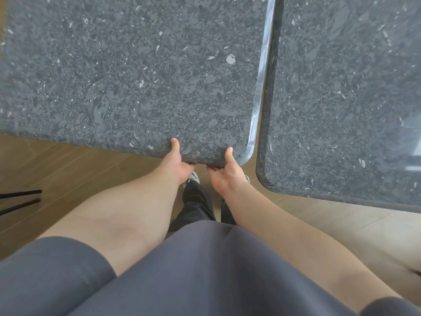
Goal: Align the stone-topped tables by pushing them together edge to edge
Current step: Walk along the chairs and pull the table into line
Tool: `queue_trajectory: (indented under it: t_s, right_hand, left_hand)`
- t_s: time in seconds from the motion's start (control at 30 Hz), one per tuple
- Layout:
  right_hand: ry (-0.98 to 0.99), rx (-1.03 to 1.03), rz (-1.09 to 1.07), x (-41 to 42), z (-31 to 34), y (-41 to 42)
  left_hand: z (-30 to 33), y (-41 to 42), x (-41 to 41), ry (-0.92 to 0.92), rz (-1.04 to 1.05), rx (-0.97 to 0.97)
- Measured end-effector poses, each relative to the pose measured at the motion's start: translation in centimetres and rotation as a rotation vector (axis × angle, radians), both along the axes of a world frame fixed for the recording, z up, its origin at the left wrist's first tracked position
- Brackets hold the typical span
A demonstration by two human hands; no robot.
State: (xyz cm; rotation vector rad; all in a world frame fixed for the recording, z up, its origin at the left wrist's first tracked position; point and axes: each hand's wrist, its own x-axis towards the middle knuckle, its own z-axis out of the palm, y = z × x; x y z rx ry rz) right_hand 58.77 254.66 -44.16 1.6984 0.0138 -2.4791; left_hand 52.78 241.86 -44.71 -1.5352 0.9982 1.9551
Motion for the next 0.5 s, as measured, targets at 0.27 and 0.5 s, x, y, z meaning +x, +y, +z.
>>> queue_trajectory:
  t_s: [0.27, 0.5]
  right_hand:
    - [0.015, -0.008, 0.035, -0.2, -0.1, 0.9]
    - [0.025, -0.003, 0.047, -0.3, 0.1, 1.5]
  left_hand:
    - [0.0, 1.0, 0.0, 0.009, 0.007, -0.01]
    - [0.2, 1.7, 0.0, 0.012, 0.008, -0.038]
